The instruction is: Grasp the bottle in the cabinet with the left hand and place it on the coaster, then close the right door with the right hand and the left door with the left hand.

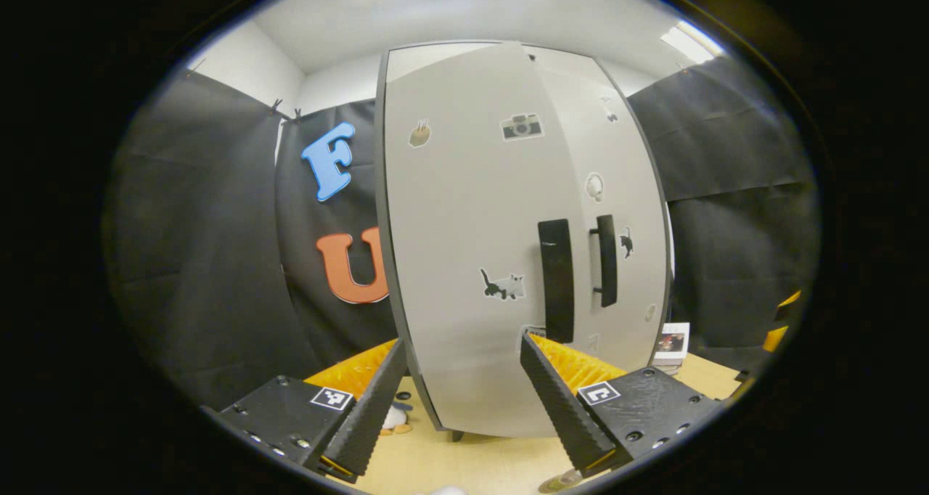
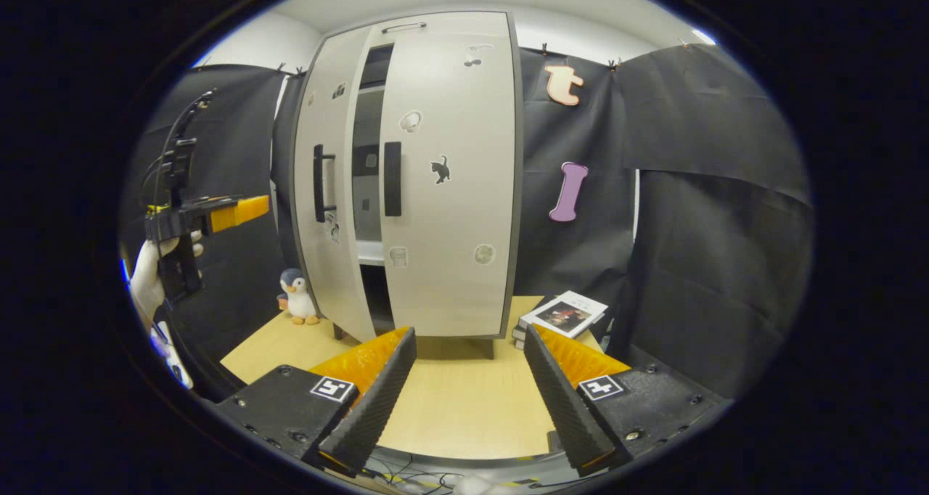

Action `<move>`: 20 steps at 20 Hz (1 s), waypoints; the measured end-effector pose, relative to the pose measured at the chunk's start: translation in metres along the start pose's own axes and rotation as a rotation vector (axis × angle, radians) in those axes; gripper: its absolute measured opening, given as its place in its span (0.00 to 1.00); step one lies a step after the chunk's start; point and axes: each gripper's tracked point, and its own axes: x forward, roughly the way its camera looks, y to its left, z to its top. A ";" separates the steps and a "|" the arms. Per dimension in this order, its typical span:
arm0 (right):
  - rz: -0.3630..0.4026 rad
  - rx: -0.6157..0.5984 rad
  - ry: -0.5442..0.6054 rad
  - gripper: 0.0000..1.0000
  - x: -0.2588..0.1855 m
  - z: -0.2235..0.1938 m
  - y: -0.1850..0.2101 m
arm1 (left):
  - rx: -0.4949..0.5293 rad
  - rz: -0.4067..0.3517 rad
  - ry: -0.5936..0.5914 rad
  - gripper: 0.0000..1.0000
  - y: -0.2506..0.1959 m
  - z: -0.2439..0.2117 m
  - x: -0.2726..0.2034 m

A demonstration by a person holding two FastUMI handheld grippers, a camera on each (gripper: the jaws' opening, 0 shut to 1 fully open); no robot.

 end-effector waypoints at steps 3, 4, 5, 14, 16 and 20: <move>-0.007 -0.006 -0.009 0.96 0.003 0.002 0.005 | -0.018 -0.010 0.022 0.96 -0.011 -0.012 -0.016; -0.008 -0.006 -0.016 0.96 0.003 0.003 0.007 | -0.029 -0.011 0.024 0.97 -0.014 -0.015 -0.022; -0.009 -0.004 -0.025 0.96 0.002 0.005 0.009 | -0.040 -0.009 0.025 0.97 -0.016 -0.018 -0.027; -0.003 -0.014 -0.034 0.96 0.004 0.000 0.025 | -0.089 0.040 0.096 0.97 -0.019 -0.059 -0.074; 0.002 -0.021 -0.040 0.98 0.004 0.000 0.030 | -0.099 0.050 0.108 0.97 -0.021 -0.066 -0.082; 0.015 -0.007 -0.064 0.98 0.006 0.006 0.038 | -0.089 0.080 0.100 0.97 -0.014 -0.065 -0.093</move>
